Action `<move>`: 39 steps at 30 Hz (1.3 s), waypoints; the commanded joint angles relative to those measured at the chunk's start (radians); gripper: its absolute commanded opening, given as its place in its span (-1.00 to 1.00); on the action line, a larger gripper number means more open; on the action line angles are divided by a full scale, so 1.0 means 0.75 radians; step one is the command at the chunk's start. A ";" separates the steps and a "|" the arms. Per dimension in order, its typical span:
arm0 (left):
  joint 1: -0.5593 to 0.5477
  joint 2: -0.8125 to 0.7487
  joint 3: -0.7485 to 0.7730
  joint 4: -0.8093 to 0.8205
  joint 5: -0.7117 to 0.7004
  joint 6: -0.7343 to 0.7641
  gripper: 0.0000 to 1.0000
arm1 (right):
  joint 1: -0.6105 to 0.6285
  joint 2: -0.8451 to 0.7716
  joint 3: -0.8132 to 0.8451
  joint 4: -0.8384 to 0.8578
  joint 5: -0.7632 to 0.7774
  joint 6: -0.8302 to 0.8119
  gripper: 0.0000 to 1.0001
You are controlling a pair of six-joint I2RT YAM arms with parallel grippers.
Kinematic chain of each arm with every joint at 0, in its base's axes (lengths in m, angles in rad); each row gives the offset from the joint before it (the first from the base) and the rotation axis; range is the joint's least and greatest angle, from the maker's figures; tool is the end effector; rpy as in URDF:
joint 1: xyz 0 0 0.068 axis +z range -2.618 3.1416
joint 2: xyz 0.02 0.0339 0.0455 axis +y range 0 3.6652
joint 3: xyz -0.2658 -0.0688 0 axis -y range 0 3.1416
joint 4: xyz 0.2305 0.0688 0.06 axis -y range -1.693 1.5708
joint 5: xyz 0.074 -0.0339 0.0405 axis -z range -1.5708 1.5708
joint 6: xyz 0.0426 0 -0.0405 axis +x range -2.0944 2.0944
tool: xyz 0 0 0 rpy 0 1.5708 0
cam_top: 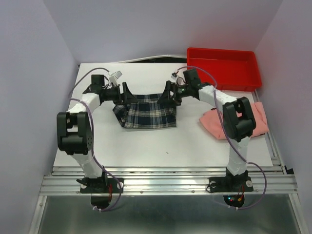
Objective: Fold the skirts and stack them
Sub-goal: Fold the skirt, then neatly place the folded skirt to the corner
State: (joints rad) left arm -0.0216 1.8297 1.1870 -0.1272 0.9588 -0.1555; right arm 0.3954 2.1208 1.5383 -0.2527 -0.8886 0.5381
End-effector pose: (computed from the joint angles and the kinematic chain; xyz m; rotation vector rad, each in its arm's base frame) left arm 0.3784 -0.0431 0.2118 0.3300 2.1884 -1.2001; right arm 0.4045 0.2047 0.1886 -0.2766 2.5031 1.4825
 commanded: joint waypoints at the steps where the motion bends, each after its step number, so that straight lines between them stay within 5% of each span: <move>1: 0.108 -0.324 0.009 -0.219 -0.110 0.063 0.97 | -0.012 -0.340 -0.105 -0.080 0.227 -0.045 0.97; 9: 0.380 -0.392 -0.318 -0.234 -0.183 -0.255 0.97 | -0.024 -0.443 -0.360 -0.084 0.497 0.058 1.00; 15: 0.305 -0.449 -0.250 -0.131 -0.112 -0.226 0.97 | -0.036 -0.284 -0.296 -0.078 0.620 0.037 1.00; 19: -0.178 -0.615 -0.022 -0.168 -0.573 0.448 0.97 | -0.071 -0.230 -0.284 -0.080 0.557 0.066 1.00; 26: -0.694 -0.720 -0.290 -0.002 -0.779 1.284 0.97 | -0.114 -0.324 -0.374 -0.068 0.447 0.133 1.00; 31: -0.906 -0.628 -0.347 0.110 -0.851 1.487 0.90 | -0.114 -0.355 -0.423 -0.021 0.402 0.144 1.00; 39: -1.010 -0.435 -0.360 0.206 -0.945 1.608 0.75 | -0.114 -0.308 -0.484 0.051 0.264 0.142 1.00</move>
State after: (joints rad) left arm -0.7685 1.4994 0.9241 -0.0704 0.2970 0.9531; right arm 0.3080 1.8988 1.1847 -0.2691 -0.6319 0.6453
